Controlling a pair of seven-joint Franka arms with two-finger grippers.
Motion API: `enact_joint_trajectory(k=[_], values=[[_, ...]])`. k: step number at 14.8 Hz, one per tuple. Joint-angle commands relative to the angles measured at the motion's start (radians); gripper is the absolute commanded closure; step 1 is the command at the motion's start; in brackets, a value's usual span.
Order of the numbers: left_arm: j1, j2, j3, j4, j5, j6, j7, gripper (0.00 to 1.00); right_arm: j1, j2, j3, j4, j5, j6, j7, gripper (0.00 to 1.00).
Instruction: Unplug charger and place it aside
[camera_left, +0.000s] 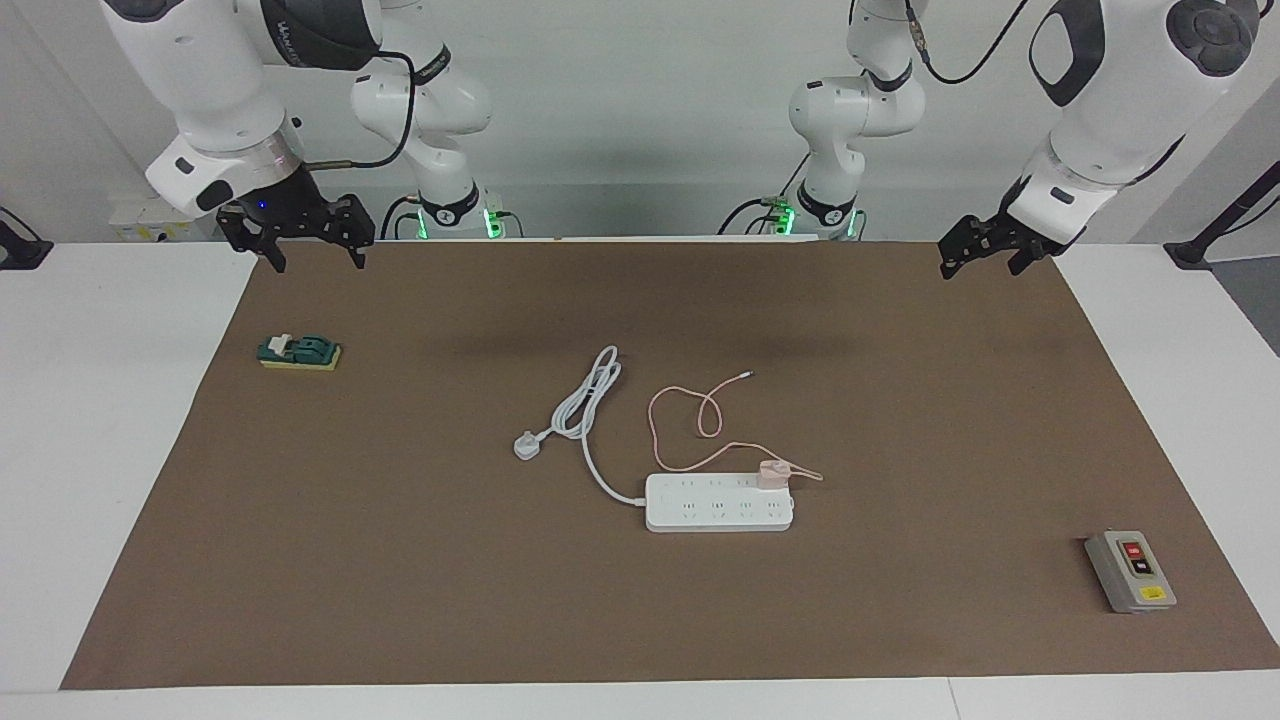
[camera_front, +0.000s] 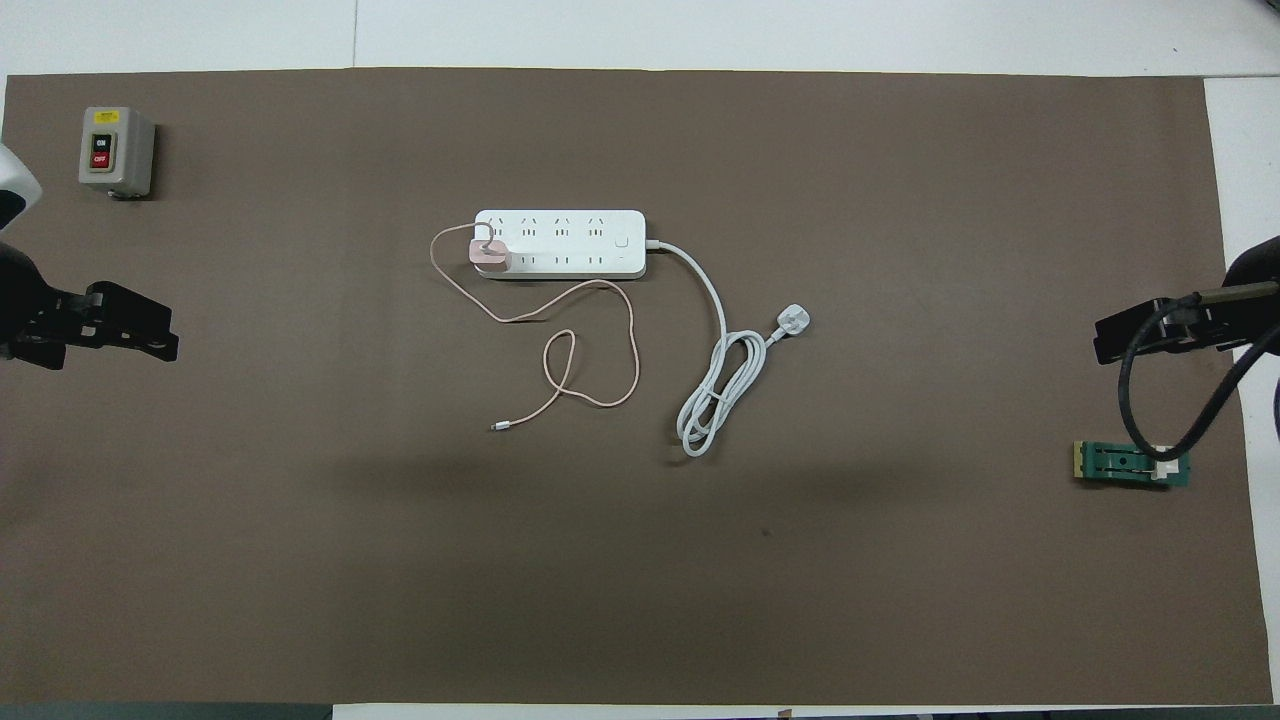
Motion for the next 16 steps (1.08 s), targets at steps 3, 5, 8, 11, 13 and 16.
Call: enact_joint_trajectory(k=[3,5,8,11,13,16], values=[[-0.012,-0.005,0.013,-0.007,-0.006,0.020,0.010,0.00,-0.014,-0.023,0.006,-0.025,0.020,0.009,-0.015,0.00],[-0.012,-0.006,0.013,-0.010,-0.006,0.023,0.018,0.00,-0.014,-0.023,0.006,-0.025,0.020,0.009,-0.015,0.00],[-0.013,-0.005,0.011,-0.006,-0.006,0.044,0.015,0.00,-0.014,-0.025,0.006,-0.026,0.020,0.006,-0.015,0.00],[-0.012,-0.005,0.018,-0.005,-0.008,0.029,0.002,0.00,-0.020,-0.023,-0.001,-0.025,0.020,0.006,-0.015,0.00],[-0.013,-0.005,0.010,-0.012,-0.005,0.046,-0.062,0.00,-0.021,-0.023,-0.004,-0.025,0.020,0.006,-0.018,0.00],[-0.027,-0.006,0.002,-0.016,-0.006,0.064,-0.234,0.00,-0.035,-0.023,-0.005,-0.026,0.020,0.014,-0.018,0.00]])
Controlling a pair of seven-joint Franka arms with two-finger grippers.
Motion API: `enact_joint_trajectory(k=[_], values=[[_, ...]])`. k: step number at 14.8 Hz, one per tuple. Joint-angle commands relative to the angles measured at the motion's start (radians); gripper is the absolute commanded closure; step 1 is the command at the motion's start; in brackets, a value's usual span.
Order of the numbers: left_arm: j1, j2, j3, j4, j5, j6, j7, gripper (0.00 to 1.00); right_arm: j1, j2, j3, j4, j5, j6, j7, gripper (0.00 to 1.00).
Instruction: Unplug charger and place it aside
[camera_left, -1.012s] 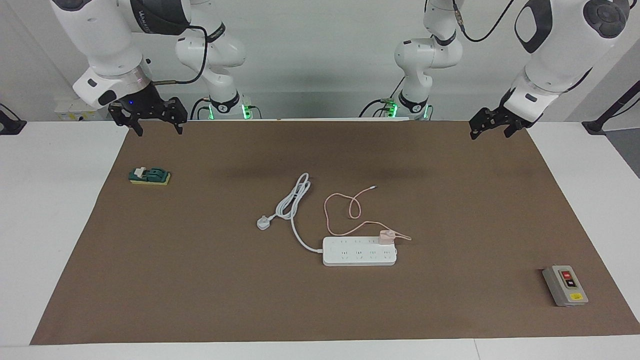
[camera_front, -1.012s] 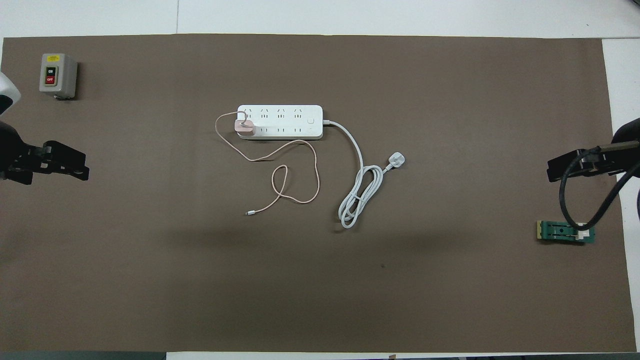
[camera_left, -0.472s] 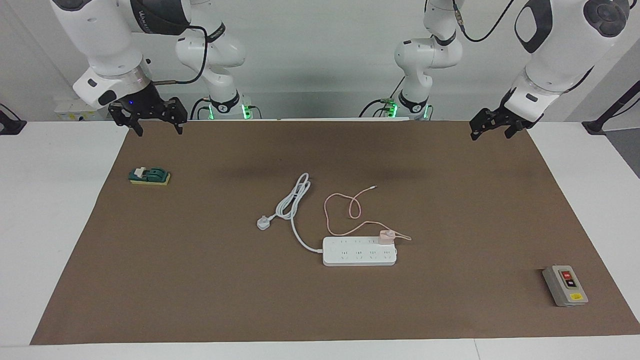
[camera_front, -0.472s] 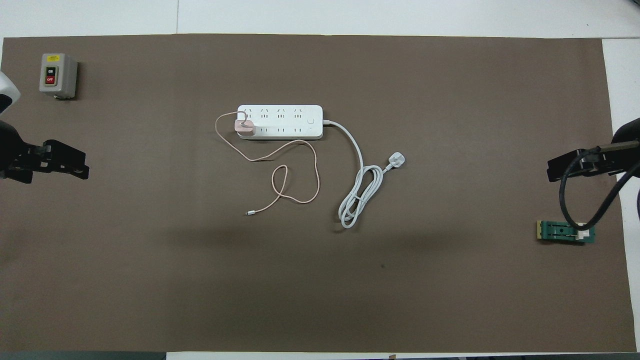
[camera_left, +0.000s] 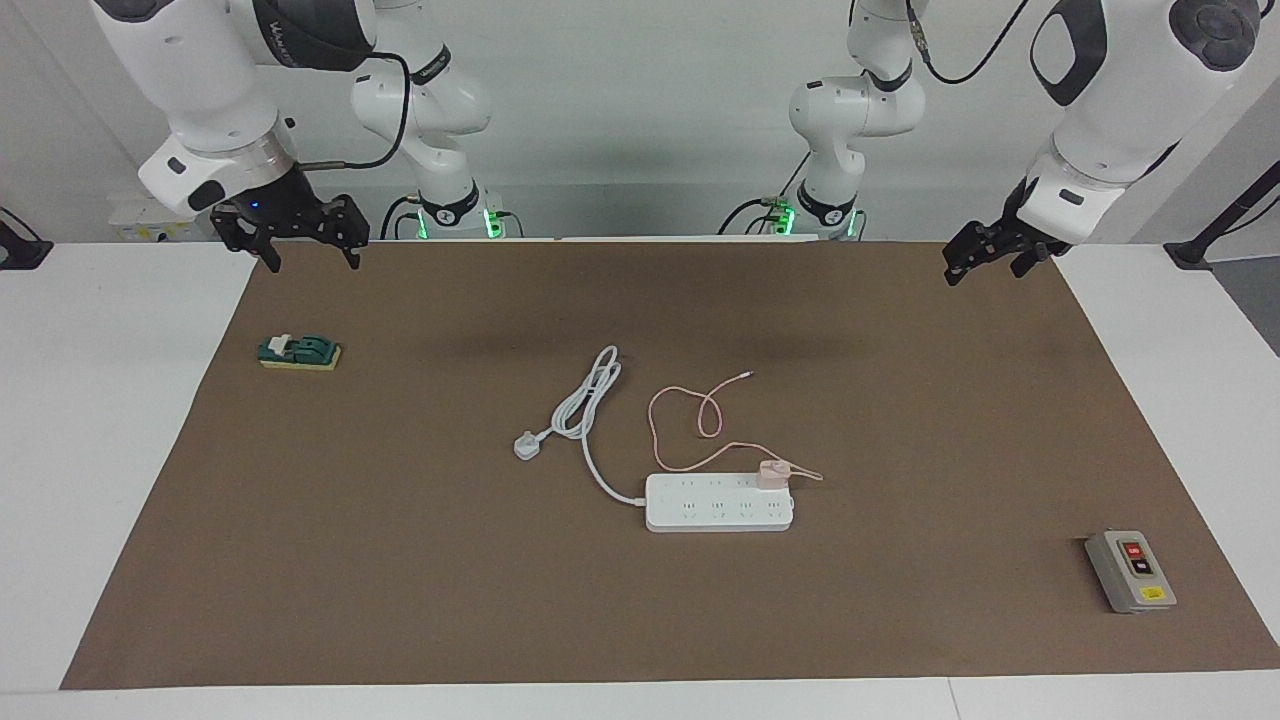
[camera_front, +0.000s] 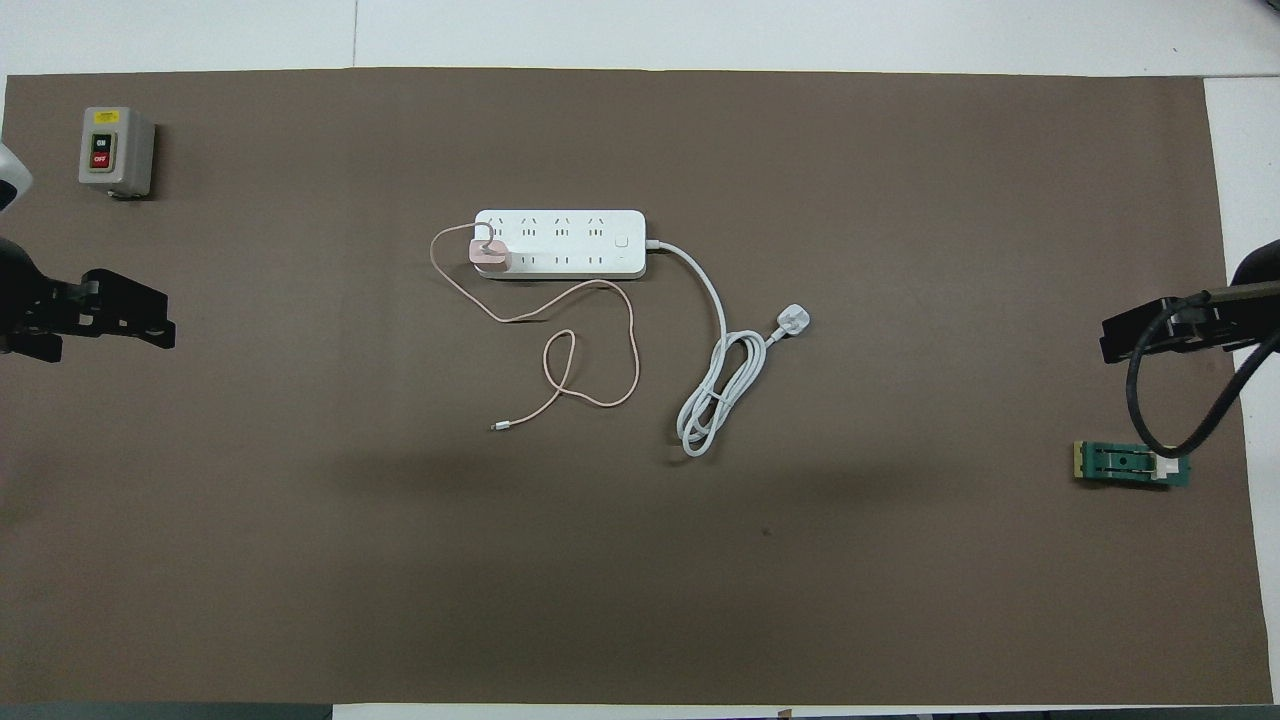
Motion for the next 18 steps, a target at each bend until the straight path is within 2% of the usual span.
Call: enact_joint_trajectory(k=[1,4,7,9,13,14,15,17,18], values=[[-0.032,-0.003,0.006,-0.013,-0.013,0.019,-0.103,0.00,-0.025,-0.023,0.008,-0.028,0.020,0.017,-0.013,0.00],[-0.052,0.076,0.003,0.060,-0.018,-0.007,-0.285,0.00,-0.016,-0.023,0.010,-0.040,0.020,0.050,-0.010,0.00],[-0.093,0.255,0.008,0.282,-0.019,-0.056,-0.536,0.00,0.011,-0.023,0.028,-0.089,0.024,0.130,0.025,0.00],[-0.127,0.323,0.009,0.347,-0.021,-0.059,-0.691,0.00,0.065,-0.012,0.028,-0.112,0.025,0.167,0.126,0.00],[-0.182,0.371,0.013,0.337,-0.078,0.102,-1.168,0.00,0.146,0.059,0.030,-0.127,0.039,0.259,0.317,0.00],[-0.193,0.374,0.013,0.306,-0.078,0.166,-1.315,0.00,0.168,0.082,0.030,-0.127,0.065,0.293,0.380,0.00],[-0.198,0.374,0.013,0.277,-0.075,0.224,-1.402,0.00,0.185,0.101,0.030,-0.127,0.085,0.329,0.443,0.00],[-0.234,0.376,0.014,0.239,-0.072,0.246,-1.448,0.00,0.219,0.145,0.030,-0.126,0.118,0.397,0.548,0.00],[-0.250,0.407,0.014,0.234,-0.064,0.255,-1.523,0.00,0.240,0.174,0.030,-0.126,0.132,0.434,0.600,0.00]])
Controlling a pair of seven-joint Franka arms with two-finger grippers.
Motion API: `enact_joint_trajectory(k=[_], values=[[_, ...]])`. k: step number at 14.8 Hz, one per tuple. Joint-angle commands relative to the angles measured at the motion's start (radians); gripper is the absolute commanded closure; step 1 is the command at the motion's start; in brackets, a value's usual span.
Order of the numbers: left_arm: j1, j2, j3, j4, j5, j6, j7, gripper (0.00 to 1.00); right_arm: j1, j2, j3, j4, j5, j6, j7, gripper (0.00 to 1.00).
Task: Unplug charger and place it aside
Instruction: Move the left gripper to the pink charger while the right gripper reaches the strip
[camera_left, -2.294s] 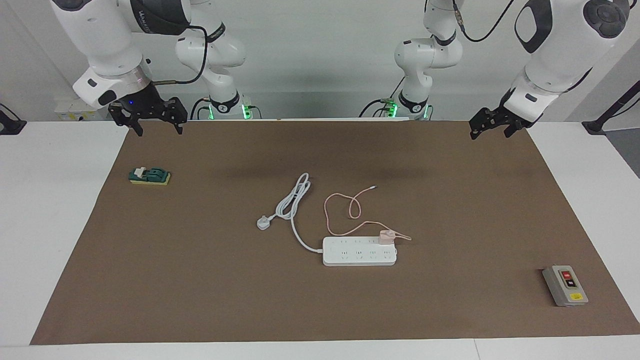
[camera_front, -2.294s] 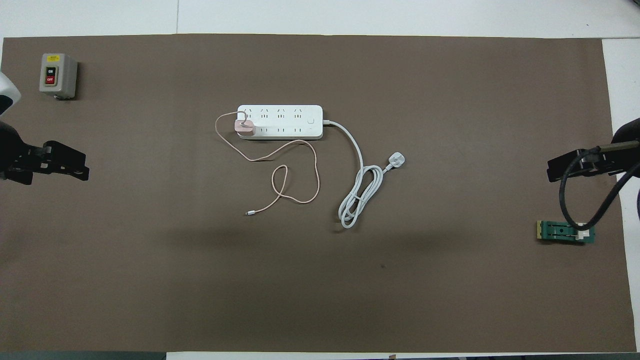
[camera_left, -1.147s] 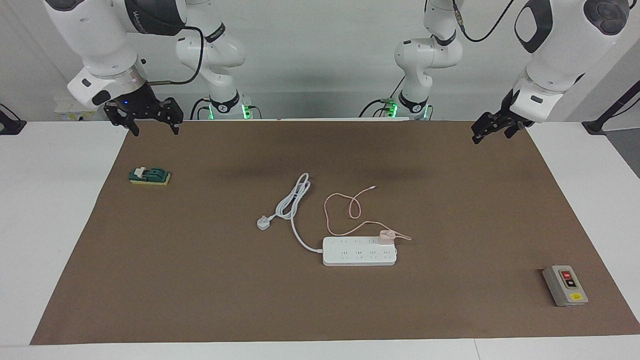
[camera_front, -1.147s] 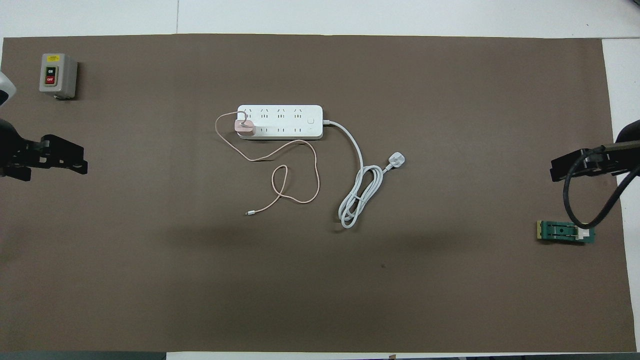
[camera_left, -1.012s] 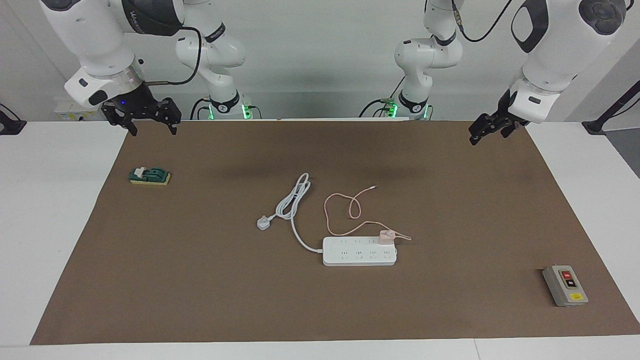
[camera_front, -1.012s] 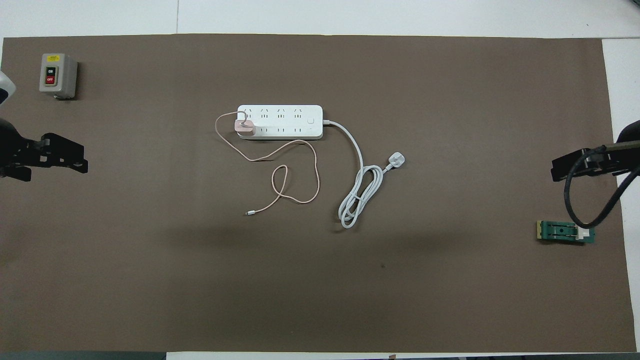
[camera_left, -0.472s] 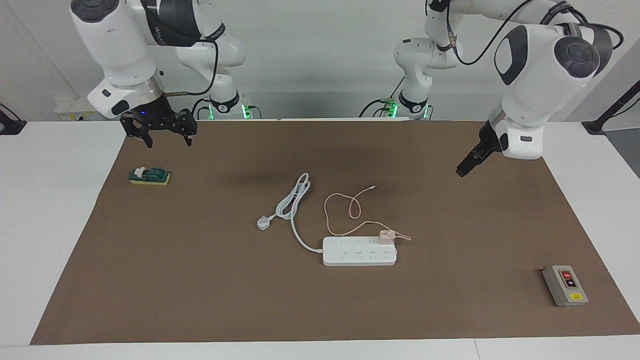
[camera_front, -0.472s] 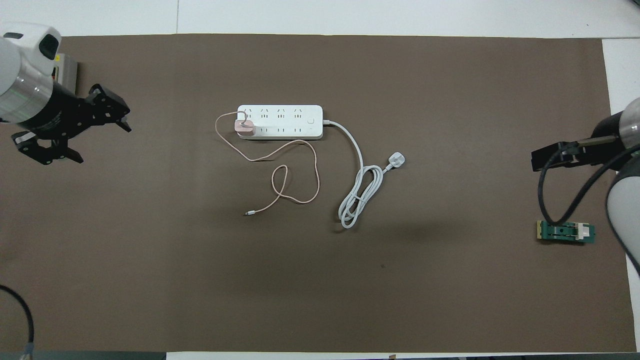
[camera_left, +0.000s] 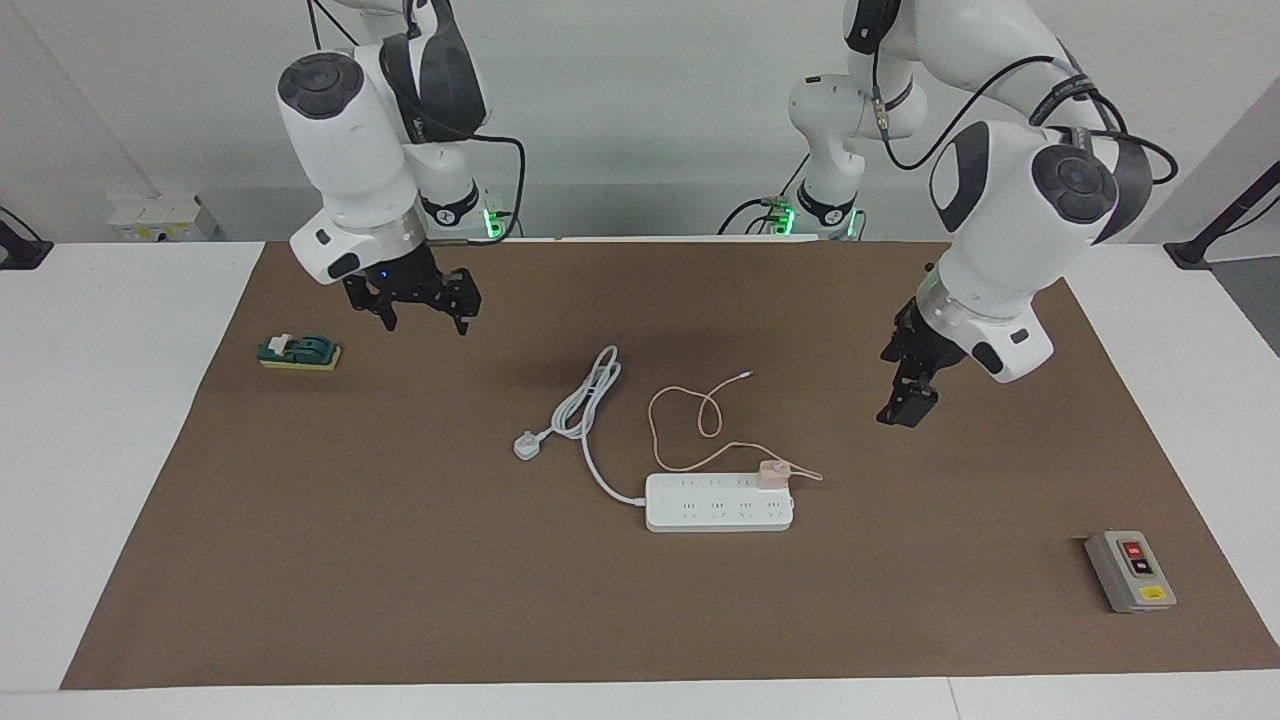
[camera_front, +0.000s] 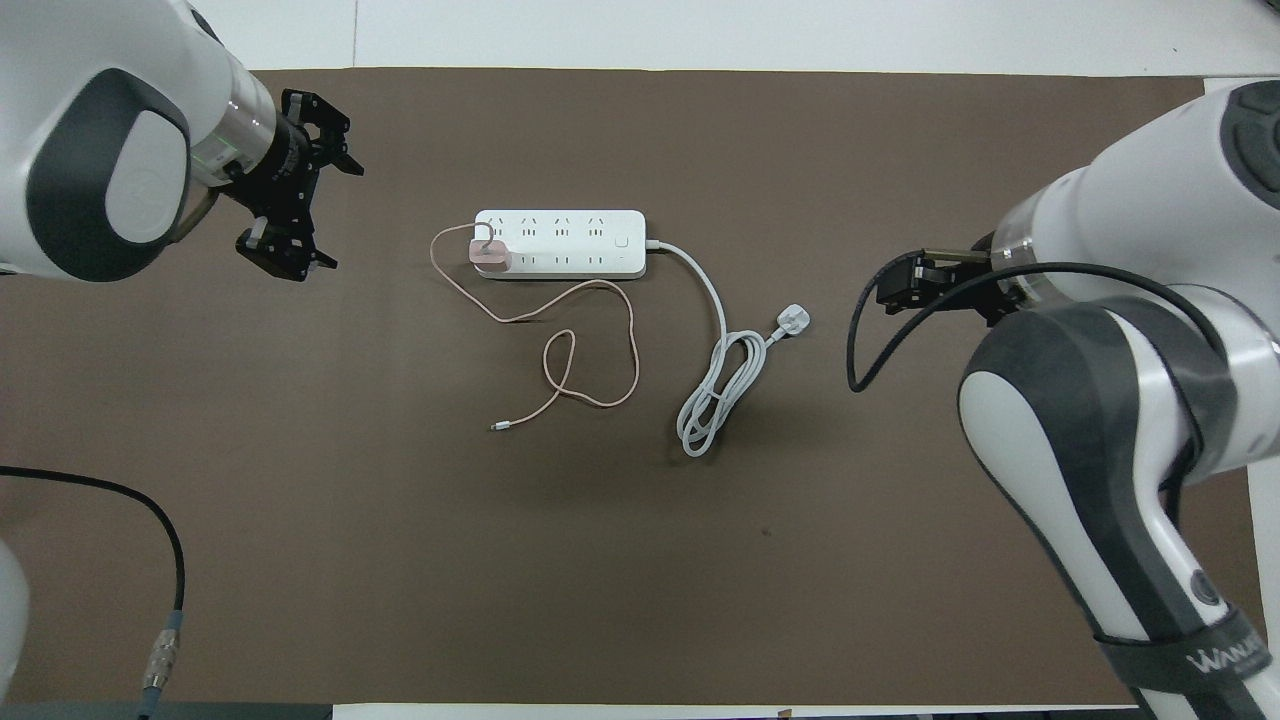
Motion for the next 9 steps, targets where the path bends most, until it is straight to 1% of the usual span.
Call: enact_joint_trajectory(k=[1,2,3,4,5,6,7,9], values=[[-0.057,0.065,0.018,-0.024,0.044,0.039,-0.170,0.00,0.046,0.074,0.000,0.002,0.043,0.098,0.155,0.00],[-0.086,0.109,0.018,0.000,0.077,0.052,-0.221,0.00,0.069,0.100,0.000,0.002,0.055,0.138,0.229,0.00],[-0.100,0.135,0.018,0.003,0.083,0.090,-0.259,0.00,0.094,0.119,0.000,0.002,0.069,0.175,0.302,0.00],[-0.101,0.146,0.018,-0.007,0.085,0.139,-0.276,0.00,0.111,0.137,0.000,0.006,0.093,0.198,0.381,0.00],[-0.103,0.156,0.018,-0.024,0.088,0.160,-0.289,0.00,0.116,0.154,0.000,0.014,0.127,0.206,0.442,0.00],[-0.107,0.180,0.019,-0.026,0.089,0.180,-0.299,0.00,0.129,0.184,0.000,0.034,0.168,0.226,0.514,0.00],[-0.107,0.188,0.018,-0.027,0.089,0.211,-0.306,0.00,0.157,0.223,-0.002,0.057,0.192,0.247,0.595,0.00],[-0.104,0.188,0.018,-0.050,0.088,0.257,-0.310,0.00,0.204,0.318,-0.002,0.142,0.195,0.277,0.792,0.00]])
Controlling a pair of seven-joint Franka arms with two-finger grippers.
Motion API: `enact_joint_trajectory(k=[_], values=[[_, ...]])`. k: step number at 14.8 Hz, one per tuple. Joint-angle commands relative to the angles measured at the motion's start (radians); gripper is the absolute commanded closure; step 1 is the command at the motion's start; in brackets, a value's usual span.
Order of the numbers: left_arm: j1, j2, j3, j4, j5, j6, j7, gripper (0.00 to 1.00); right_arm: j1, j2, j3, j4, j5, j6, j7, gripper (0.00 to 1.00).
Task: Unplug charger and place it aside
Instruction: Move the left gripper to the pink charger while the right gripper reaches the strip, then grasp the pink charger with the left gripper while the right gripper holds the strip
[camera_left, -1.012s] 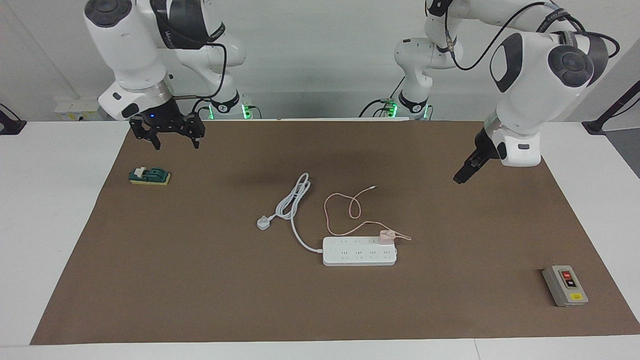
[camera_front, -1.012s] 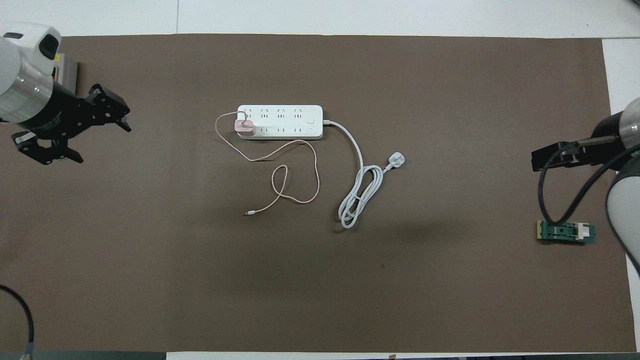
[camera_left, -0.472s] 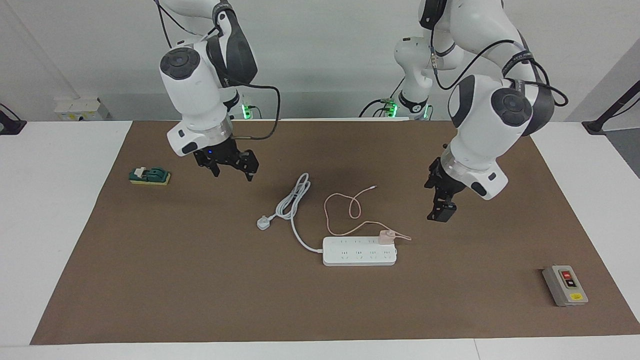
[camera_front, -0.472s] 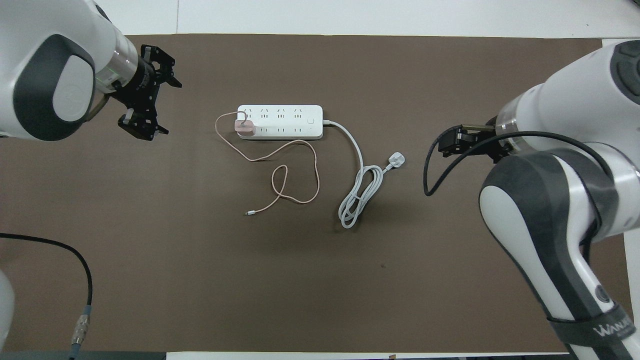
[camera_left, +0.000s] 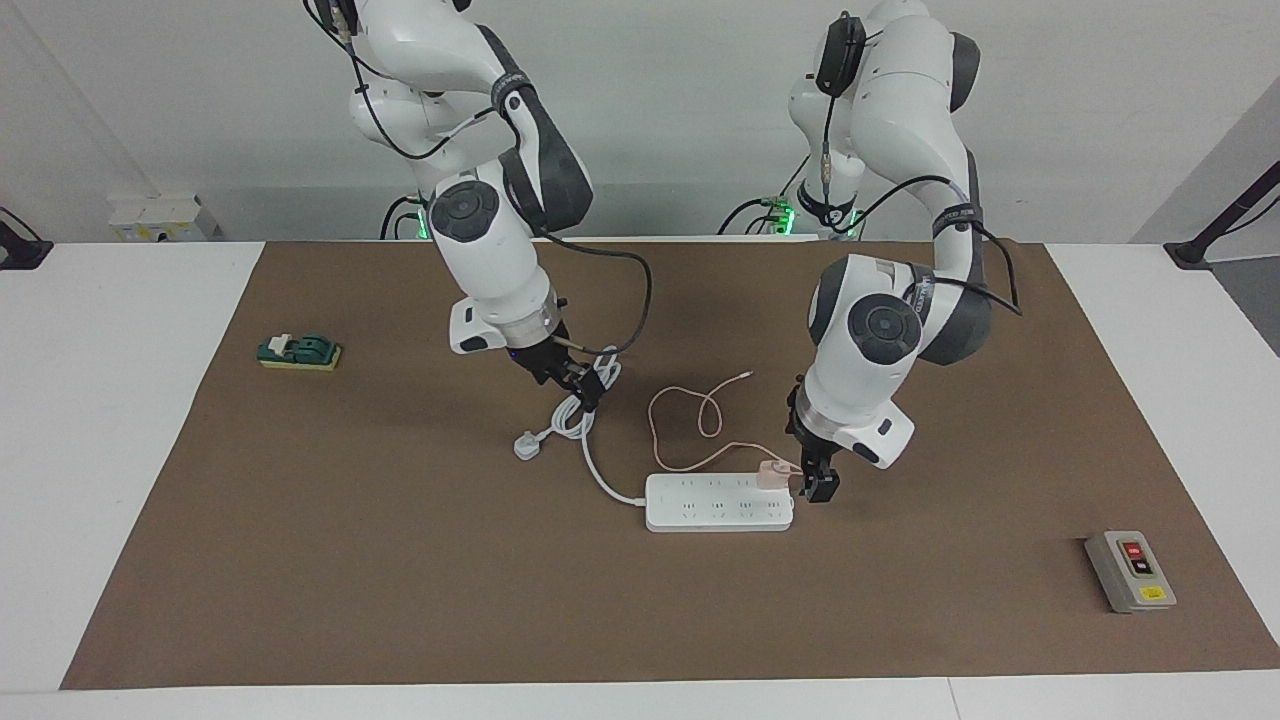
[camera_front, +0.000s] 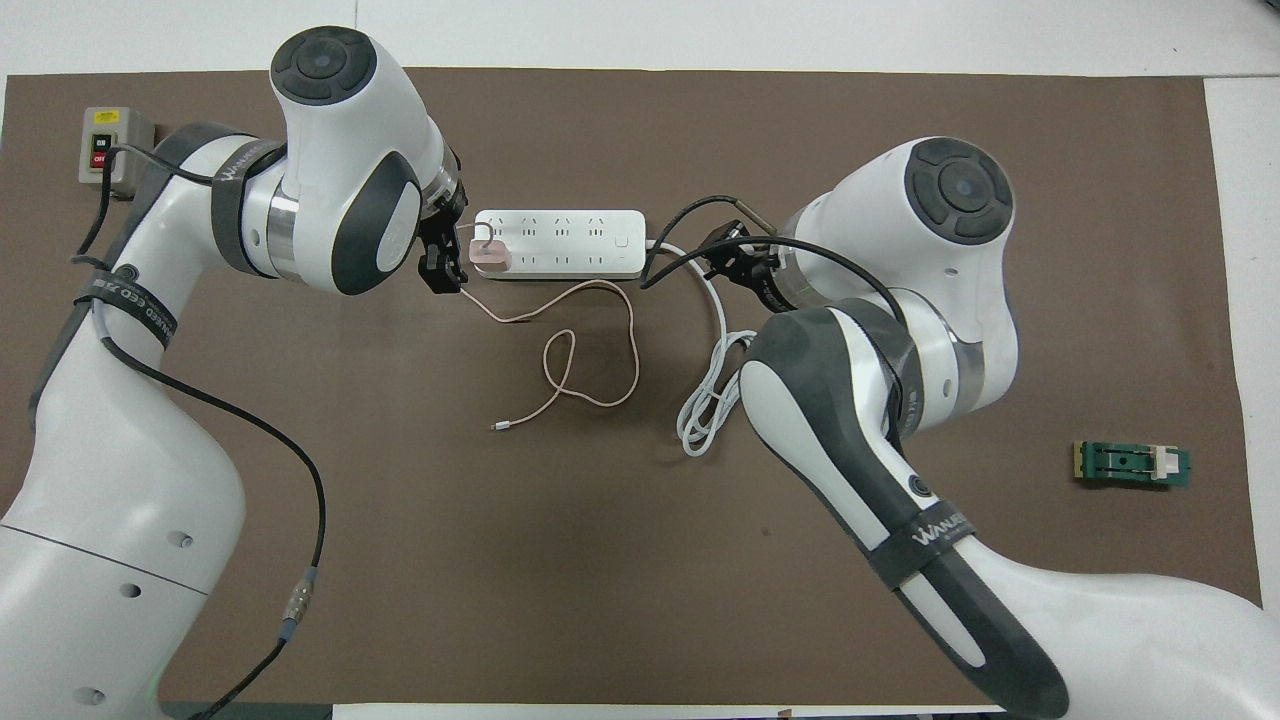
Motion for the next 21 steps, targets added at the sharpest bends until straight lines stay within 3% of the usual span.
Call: enact_joint_trajectory(k=[1,4,8,10,12,16,17,19,21], values=[[-0.008,-0.010,0.012,-0.041,0.019,0.066,-0.027,0.00,0.053,0.152,-0.001,0.155,0.033,0.023,0.236,0.00],[-0.017,-0.017,0.011,-0.083,0.020,0.106,-0.076,0.00,0.084,0.252,-0.002,0.232,0.113,0.092,0.405,0.00],[-0.039,-0.044,0.011,-0.164,0.027,0.158,-0.076,0.00,0.087,0.330,-0.001,0.284,0.251,0.164,0.494,0.00],[-0.040,-0.044,0.011,-0.164,0.027,0.160,-0.077,0.00,0.066,0.372,-0.004,0.331,0.443,0.144,0.514,0.00],[-0.046,-0.044,0.011,-0.167,0.027,0.163,-0.077,0.04,0.081,0.465,-0.008,0.425,0.474,0.120,0.531,0.00],[-0.046,-0.046,0.011,-0.167,0.027,0.163,-0.076,0.39,0.066,0.583,-0.012,0.597,0.472,0.039,0.529,0.00],[-0.046,-0.046,0.011,-0.167,0.027,0.163,-0.076,0.55,0.060,0.605,-0.012,0.634,0.474,0.014,0.528,0.00],[-0.046,-0.046,0.009,-0.167,0.027,0.163,-0.076,0.99,0.054,0.634,-0.013,0.672,0.472,0.003,0.525,0.00],[-0.046,-0.046,0.009,-0.169,0.027,0.161,-0.076,1.00,0.054,0.640,-0.016,0.677,0.464,0.003,0.507,0.00]])
